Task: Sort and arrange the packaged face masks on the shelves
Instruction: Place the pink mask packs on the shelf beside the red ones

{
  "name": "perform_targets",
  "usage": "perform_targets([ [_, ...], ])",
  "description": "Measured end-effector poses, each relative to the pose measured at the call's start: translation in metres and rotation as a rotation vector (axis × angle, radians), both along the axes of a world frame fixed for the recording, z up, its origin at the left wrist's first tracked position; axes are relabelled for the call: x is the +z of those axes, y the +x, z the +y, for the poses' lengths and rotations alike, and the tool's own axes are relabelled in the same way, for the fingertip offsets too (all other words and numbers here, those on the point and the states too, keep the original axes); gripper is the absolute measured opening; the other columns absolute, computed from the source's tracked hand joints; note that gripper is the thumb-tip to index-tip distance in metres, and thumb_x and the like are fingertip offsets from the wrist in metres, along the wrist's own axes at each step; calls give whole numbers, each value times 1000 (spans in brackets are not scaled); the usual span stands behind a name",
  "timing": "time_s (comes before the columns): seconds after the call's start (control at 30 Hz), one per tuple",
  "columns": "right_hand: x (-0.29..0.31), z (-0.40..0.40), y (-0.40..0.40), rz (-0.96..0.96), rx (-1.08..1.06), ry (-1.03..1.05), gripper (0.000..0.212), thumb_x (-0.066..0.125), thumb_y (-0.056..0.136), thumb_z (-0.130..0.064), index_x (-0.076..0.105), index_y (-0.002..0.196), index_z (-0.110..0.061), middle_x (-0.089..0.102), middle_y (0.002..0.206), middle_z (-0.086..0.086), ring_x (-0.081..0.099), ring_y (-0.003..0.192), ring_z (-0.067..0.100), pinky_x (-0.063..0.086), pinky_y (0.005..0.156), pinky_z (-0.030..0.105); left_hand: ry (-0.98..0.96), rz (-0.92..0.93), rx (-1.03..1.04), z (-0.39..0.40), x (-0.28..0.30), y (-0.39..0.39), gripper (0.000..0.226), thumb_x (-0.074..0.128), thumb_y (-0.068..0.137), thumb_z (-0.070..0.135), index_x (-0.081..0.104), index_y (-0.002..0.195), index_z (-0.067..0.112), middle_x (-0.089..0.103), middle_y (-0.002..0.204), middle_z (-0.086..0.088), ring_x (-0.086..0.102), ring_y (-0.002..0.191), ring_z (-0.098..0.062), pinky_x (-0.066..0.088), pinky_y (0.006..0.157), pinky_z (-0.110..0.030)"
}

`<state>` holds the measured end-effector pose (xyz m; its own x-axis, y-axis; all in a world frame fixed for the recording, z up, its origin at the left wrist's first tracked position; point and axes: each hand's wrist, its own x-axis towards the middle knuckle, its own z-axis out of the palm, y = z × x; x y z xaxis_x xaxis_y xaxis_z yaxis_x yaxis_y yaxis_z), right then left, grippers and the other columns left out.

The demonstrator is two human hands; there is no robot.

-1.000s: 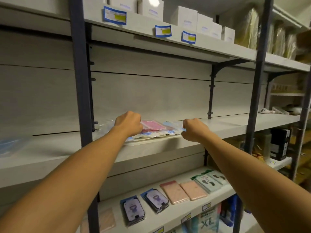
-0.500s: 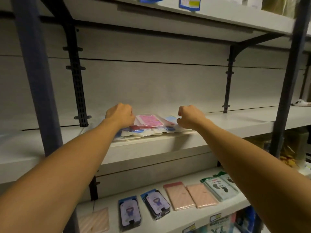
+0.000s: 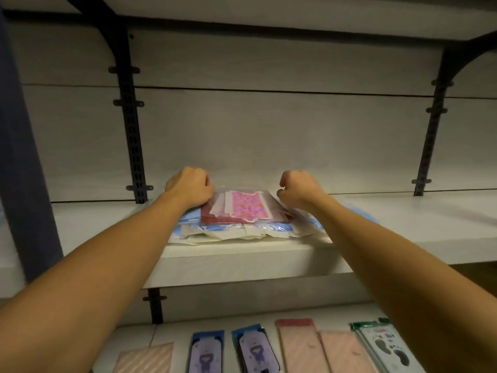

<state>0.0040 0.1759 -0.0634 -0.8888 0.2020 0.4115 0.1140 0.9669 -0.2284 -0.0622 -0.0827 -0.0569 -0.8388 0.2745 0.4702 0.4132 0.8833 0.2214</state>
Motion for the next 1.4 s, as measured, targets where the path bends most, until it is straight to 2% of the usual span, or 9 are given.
perform_targets([
  [0.23,-8,-6,-37,-16,55,-51,32,60,90,-37,67,109,-12,69,110,13,62,103,33,55,85,41,210,-50,161,-52,6,-23,18,62,90,29,75,92,17,71,96,-15,67,89,-35,57,81,-40],
  [0.53,-10,-8,-38,-84,161,-281,62,57,85,-73,68,85,-13,68,87,6,62,80,22,48,70,34,333,-105,250,-80,-19,-32,44,56,91,50,56,66,13,63,75,-10,62,64,-29,49,61,-32],
  [0.67,-9,-11,-30,-149,221,-380,68,67,68,-83,68,94,-20,68,94,0,65,86,18,51,71,33,251,-215,197,-75,-19,-27,67,48,74,81,67,83,18,68,88,-6,66,81,-28,56,81,-40],
  [0.73,-9,-10,-31,-177,219,-358,69,70,63,-83,67,98,-24,67,99,-3,64,89,15,51,73,32,165,-267,202,-73,-19,-25,65,52,73,83,63,90,22,63,94,-2,64,87,-24,54,83,-38],
  [0.93,-9,-7,-39,-166,232,-312,54,77,73,-67,69,105,-26,66,104,-4,61,88,10,46,70,28,266,-262,52,-73,-21,-28,31,79,75,59,76,90,32,67,98,5,62,90,-13,51,82,-30],
  [1.07,-10,-7,-40,-97,226,-293,60,74,82,-59,64,128,-22,65,121,4,56,96,19,41,81,26,322,-179,-1,-71,-20,-27,16,84,79,40,78,93,33,69,92,3,64,86,-12,48,71,-23],
  [1.23,-11,-5,-39,26,210,-310,45,74,86,-52,71,121,-24,73,109,2,60,87,16,42,75,24,497,-65,15,-74,-19,-31,30,87,78,17,75,103,29,69,96,0,63,82,-9,40,64,-12],
  [1.33,-9,-3,-40,104,177,-378,38,75,86,-48,75,115,-23,73,90,-1,62,75,14,41,62,21,575,-43,43,-74,-19,-34,38,85,80,15,71,115,25,67,106,0,59,84,-11,40,66,-15],
  [1.4,-7,-2,-40,137,167,-403,39,76,87,-46,73,119,-23,73,90,1,62,78,18,40,65,23,590,-10,64,-74,-19,-36,41,81,84,11,68,122,21,65,111,-1,57,87,-14,38,66,-15],
])
